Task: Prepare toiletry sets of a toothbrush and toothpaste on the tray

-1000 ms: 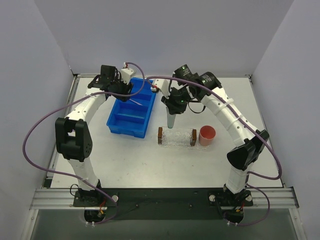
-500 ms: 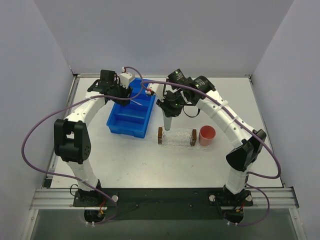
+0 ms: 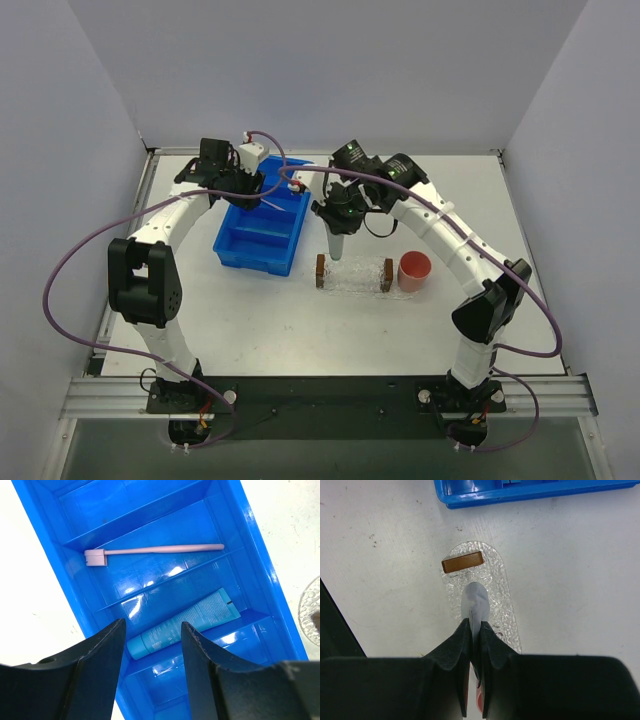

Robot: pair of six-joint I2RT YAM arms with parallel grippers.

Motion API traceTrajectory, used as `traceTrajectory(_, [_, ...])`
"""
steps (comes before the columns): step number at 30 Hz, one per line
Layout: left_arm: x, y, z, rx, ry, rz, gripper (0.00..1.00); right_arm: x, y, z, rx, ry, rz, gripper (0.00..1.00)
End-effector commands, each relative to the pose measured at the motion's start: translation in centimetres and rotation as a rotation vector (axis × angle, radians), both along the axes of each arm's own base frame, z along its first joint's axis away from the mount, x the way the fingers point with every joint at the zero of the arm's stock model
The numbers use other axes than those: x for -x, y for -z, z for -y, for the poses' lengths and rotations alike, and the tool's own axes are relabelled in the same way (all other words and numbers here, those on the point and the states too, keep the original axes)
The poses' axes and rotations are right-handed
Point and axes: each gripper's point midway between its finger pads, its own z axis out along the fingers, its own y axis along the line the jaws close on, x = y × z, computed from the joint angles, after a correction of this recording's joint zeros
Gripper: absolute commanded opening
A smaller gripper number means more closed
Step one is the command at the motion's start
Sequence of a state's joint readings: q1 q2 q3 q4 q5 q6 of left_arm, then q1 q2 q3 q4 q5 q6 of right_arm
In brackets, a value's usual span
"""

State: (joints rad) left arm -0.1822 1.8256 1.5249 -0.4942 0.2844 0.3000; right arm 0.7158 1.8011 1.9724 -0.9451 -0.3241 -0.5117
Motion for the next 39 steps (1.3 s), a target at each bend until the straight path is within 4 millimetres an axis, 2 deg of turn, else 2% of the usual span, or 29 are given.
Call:
traceTrajectory(1, [-2.1, -3.0, 0.4, 0.028, 0.008, 0.103, 0.58, 0.4, -0.3, 0.2, 0.011, 0.007, 0.022, 0.00])
traceTrajectory(18, [-1.4, -2.0, 0.3, 0.026, 0.011, 0.082, 0.58, 0.9, 1.4, 0.2, -0.023, 0.001, 0.019, 0.00])
traceTrajectory(29, [-1.2, -1.1, 0.1, 0.015, 0.007, 0.065, 0.58, 0.8, 1.1, 0.0, -0.049, 0.006, 0.032, 0.00])
traceTrajectory(39, [-1.1, -1.1, 0.1, 0.013, 0.011, 0.062, 0.58, 1.0, 1.7, 0.1, -0.043, 0.009, 0.017, 0.00])
